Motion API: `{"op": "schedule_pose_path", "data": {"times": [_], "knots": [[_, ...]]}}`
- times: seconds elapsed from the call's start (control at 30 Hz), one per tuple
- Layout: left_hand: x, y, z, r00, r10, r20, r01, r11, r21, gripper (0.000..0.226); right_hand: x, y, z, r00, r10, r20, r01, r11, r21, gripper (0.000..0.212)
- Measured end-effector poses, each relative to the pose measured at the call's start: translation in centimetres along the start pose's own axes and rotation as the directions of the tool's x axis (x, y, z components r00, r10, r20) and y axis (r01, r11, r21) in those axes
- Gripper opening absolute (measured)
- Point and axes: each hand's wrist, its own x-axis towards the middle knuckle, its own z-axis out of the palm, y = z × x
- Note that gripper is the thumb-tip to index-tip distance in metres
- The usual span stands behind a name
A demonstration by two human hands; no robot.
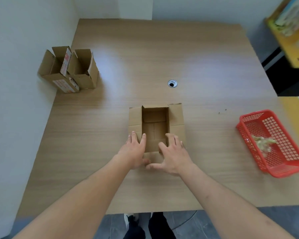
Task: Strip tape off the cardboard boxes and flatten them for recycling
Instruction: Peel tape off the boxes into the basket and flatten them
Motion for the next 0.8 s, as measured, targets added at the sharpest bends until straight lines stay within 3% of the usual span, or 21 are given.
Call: {"op": "schedule_pose_path", "data": {"times": [0.17, 0.37, 0.43, 0.57, 0.8], "knots": [[0.1, 0.9, 0.8, 0.997, 0.044, -0.065, -0.044, 0.999, 0.000, 0.127, -0.4, 1.6, 1.5, 0.994, 0.096, -0.045, -0.093, 0.993, 0.067, 0.064], [1.8, 1.6, 1.9, 0.993, 0.019, -0.114, -0.013, 0.999, 0.051, 0.127, 1.3, 2.6, 3.8, 0.997, 0.064, -0.053, -0.061, 0.996, 0.058, 0.032], [2.3, 2.1, 1.2, 0.991, -0.019, -0.131, 0.023, 0.999, 0.034, 0.119, 1.4, 2.8, 4.3, 0.996, 0.052, -0.071, -0.047, 0.996, 0.076, 0.027], [4.2, 3.4, -2.0, 0.945, -0.109, -0.309, 0.114, 0.993, 0.000, 0.072, 1.5, 3.2, 4.2, 0.998, -0.011, -0.061, 0.012, 1.000, 0.027, 0.028], [7.4, 2.0, -3.7, 0.923, -0.192, -0.334, 0.150, 0.978, -0.147, 0.074, -0.2, 6.0, 4.3, 0.993, -0.102, -0.061, 0.097, 0.992, -0.084, 0.025]]}}
